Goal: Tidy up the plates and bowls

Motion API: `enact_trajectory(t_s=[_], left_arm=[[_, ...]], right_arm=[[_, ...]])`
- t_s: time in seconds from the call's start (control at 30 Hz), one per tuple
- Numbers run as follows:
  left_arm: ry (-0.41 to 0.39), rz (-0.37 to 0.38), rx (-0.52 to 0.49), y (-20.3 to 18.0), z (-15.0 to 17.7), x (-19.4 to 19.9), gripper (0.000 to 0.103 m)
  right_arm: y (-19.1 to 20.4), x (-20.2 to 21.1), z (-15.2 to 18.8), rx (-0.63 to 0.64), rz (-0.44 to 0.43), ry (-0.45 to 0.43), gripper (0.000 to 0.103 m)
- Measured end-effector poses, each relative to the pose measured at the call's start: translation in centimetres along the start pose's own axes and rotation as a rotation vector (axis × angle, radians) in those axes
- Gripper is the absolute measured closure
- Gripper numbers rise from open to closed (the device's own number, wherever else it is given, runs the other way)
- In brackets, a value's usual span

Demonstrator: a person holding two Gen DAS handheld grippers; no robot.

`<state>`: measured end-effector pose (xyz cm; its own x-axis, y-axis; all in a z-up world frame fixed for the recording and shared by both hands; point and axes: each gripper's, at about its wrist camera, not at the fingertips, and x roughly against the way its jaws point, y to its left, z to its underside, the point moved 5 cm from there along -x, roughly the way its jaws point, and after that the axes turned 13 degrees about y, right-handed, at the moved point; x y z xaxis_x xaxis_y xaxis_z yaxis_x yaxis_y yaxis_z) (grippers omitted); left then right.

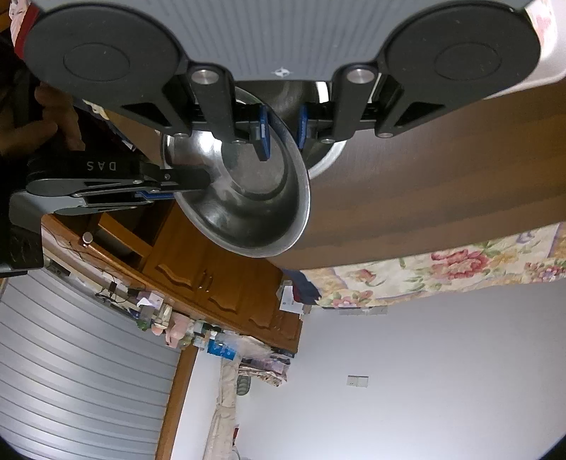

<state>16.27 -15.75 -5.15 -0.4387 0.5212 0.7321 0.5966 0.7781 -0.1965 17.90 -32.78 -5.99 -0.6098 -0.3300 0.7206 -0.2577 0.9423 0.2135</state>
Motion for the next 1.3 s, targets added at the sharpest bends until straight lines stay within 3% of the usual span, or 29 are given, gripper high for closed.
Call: enact_trajectory(t_s=[0.5, 0.97, 1.3], left_arm=[[0.006, -0.015, 0.01, -0.2, 3.3, 0.4, 0.086], [0.018, -0.054, 0.001, -0.8, 3.1, -0.9, 0.085], [-0.008, -0.078, -0.001, -1.4, 3.4, -1.4, 0.084]], right_arm=[[1.0, -0.1, 2.0, -0.024, -0.022, -0.011, 0.084], [1.0, -0.9, 3.0, -0.015, 0.007, -0.034, 0.084], [0.7, -0.8, 3.8, -0.058, -0.007, -0.119, 0.084]])
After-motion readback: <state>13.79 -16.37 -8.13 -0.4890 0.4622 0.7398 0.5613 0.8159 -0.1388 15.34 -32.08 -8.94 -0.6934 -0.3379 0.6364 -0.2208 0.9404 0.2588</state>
